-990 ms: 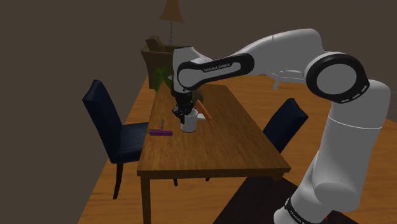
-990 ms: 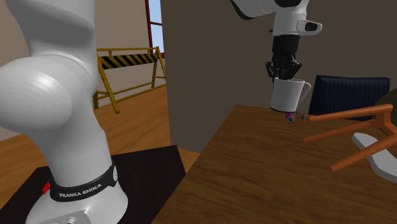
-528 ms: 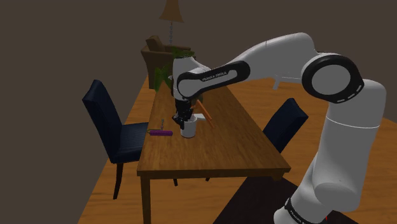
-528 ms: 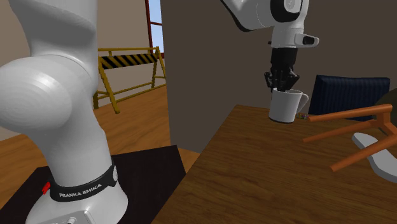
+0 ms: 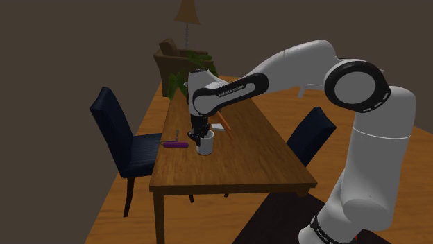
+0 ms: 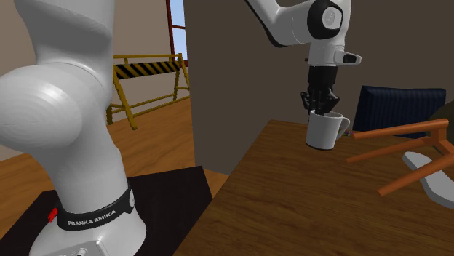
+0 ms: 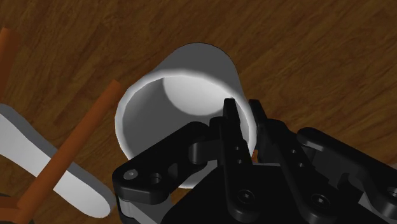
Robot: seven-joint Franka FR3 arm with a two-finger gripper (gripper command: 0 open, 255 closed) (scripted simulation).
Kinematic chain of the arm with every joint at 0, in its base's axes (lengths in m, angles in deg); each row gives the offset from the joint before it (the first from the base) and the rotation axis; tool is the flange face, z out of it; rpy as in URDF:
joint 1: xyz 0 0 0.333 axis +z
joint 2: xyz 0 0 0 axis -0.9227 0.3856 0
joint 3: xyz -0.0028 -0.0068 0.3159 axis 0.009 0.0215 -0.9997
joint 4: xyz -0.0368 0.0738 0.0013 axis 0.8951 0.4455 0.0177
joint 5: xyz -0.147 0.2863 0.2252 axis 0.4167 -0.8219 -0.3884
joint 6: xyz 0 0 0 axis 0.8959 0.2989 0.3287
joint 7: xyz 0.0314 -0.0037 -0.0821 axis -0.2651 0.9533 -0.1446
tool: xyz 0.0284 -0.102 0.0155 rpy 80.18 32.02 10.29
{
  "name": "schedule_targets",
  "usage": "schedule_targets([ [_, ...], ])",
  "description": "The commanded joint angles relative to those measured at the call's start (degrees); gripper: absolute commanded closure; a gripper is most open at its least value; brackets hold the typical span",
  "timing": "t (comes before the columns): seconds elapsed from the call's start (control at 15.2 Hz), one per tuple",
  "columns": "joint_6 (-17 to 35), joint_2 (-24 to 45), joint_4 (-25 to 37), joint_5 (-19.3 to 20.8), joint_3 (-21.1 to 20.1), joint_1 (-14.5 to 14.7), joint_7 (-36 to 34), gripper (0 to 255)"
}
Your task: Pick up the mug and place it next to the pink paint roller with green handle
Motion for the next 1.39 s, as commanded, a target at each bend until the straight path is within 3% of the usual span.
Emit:
schedule_targets([
  [0.0,0.06,0.04,0.02,0.01,0.00,0.00,-0.01,255],
  [0.2,0.06,0.04,0.02,0.01,0.00,0.00,-0.01,255],
  [0.26,0.05,0.03,0.01,0.01,0.00,0.00,-0.01,0],
  [0.59,0.06,0.04,0.02,0.01,0.00,0.00,-0.01,0],
  [0.86,-6.63,-2.16,4.52,-0.57,-0.28,0.17,0.38,0],
  [1.32,-6.63,-2.16,4.52,-0.57,-0.28,0.17,0.38,0],
])
